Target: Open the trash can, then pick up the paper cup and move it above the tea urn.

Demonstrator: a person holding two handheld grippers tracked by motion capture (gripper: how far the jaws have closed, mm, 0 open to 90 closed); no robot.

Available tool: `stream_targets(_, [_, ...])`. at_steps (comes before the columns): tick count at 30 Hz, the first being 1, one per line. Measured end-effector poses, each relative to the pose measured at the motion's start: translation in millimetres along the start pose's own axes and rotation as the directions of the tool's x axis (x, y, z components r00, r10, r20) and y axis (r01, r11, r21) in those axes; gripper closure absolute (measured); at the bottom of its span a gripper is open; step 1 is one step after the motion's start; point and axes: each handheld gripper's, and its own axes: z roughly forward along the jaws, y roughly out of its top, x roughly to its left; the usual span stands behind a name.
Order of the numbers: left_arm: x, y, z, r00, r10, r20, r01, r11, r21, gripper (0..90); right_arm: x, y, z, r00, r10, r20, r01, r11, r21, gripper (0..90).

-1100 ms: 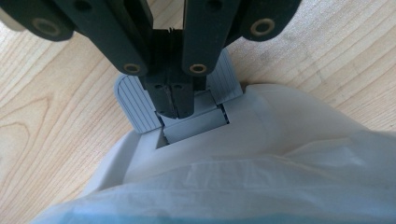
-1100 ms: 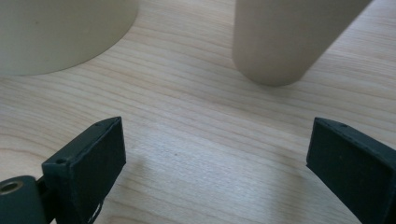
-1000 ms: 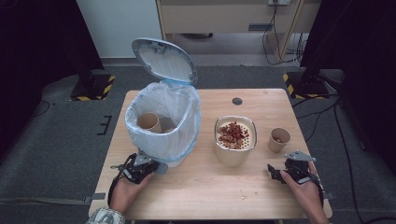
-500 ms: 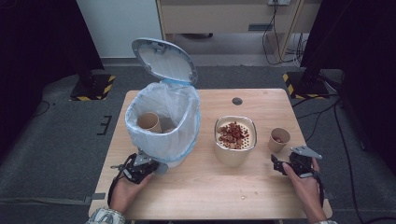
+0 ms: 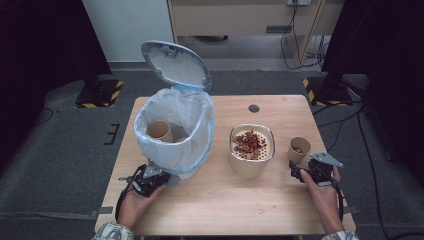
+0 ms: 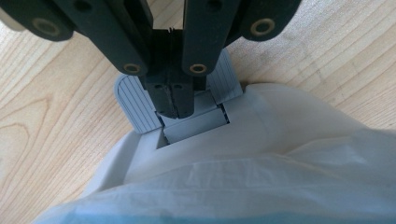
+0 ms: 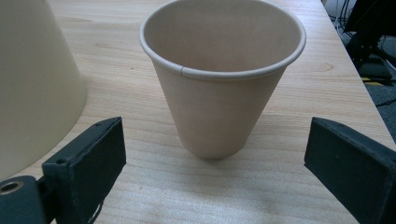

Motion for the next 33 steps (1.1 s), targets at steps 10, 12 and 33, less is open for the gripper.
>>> stream_targets(10, [0.0, -0.1, 0.0, 1.0, 0.001, 0.0, -0.001, 1.0, 0.0, 90.0, 2.4, 6.4, 2.0, 1.0, -0.002, 0.001, 0.002, 1.0, -0.017, 5.4])
stream_targets(12, [-0.1, -0.1, 0.0, 1.0, 0.002, 0.0, -0.002, 1.0, 0.0, 90.0, 3.4, 8.0, 4.0, 1.0, -0.004, 0.008, 0.004, 1.0, -0.016, 5.2])
stream_targets(33, [-0.2, -0.1, 0.0, 1.0, 0.003, -0.001, -0.003, 1.0, 0.0, 90.0, 0.0, 21.1, 26.5, 0.9998, 0.018, -0.013, -0.019, 0.999, -0.048, 5.4])
